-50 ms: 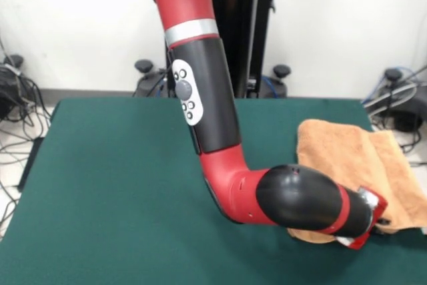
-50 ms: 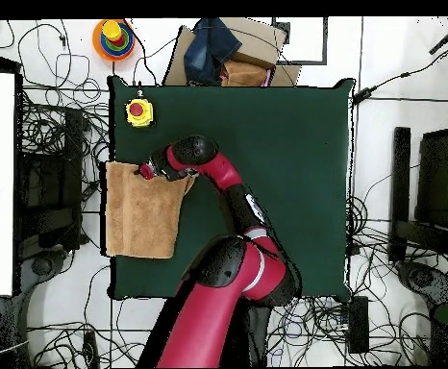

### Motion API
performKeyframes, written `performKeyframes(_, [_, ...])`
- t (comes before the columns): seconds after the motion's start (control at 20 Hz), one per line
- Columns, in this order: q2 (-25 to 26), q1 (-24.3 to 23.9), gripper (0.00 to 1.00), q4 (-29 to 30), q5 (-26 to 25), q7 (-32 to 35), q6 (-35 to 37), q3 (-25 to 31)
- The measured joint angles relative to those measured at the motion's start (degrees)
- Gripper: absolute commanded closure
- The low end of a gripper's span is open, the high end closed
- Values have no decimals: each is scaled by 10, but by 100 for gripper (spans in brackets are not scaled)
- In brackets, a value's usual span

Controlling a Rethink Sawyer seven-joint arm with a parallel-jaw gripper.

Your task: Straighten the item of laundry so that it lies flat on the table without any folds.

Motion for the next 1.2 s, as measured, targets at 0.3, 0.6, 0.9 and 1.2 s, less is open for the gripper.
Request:
performKeyframes(0.3, [-47,12,100,47,-39,0,-58,-25])
performKeyframes(0.6, [-100,-2,100,137,-77,0,-164,-51])
performKeyframes(0.9, [-102,-21,100,158,-76,0,-178,-51])
performKeyframes(1.2, [-100,-25,100,159,-76,0,-177,-50])
